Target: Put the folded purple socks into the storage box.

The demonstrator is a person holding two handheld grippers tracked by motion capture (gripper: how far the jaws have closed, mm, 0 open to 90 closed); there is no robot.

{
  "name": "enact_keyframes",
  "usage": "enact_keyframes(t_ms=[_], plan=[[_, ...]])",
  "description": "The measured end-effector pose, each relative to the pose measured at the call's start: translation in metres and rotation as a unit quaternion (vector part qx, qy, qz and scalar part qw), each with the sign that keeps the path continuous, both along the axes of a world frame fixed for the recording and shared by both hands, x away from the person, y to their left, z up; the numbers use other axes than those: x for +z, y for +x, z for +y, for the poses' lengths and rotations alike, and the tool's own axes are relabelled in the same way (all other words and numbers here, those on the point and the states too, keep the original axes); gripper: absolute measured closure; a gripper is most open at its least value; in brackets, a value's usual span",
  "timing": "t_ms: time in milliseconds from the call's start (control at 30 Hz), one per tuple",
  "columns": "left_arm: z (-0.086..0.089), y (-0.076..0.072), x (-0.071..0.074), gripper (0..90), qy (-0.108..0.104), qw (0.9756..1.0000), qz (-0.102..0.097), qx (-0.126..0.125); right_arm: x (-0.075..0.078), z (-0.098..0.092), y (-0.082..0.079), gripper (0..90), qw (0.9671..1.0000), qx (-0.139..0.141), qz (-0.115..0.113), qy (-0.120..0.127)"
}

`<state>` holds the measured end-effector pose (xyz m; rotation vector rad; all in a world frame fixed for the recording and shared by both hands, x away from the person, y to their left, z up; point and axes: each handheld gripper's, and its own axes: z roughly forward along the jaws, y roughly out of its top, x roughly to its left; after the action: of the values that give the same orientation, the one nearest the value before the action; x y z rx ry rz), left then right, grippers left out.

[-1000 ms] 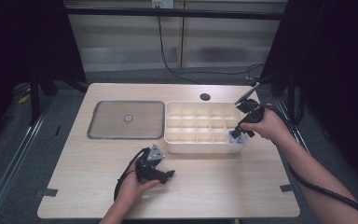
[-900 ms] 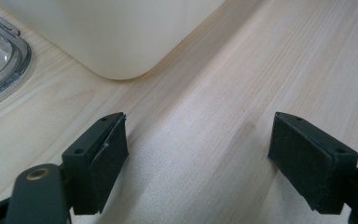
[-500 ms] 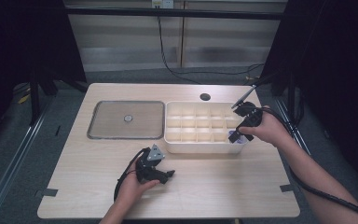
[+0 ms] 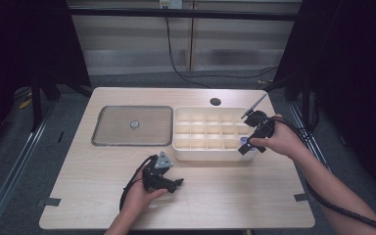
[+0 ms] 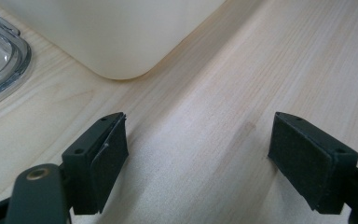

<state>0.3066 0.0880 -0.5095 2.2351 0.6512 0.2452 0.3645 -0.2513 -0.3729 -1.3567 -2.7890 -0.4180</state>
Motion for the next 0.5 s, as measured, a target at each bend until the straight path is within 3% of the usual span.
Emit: enact_keyframes(t_ms=[500], plan=[[0.0,0.0,0.0,18.9,-0.001,1.0,0.001,0.001,0.0,0.012,-0.016,22.5,0.9993,0.034,-0.009,0.017]])
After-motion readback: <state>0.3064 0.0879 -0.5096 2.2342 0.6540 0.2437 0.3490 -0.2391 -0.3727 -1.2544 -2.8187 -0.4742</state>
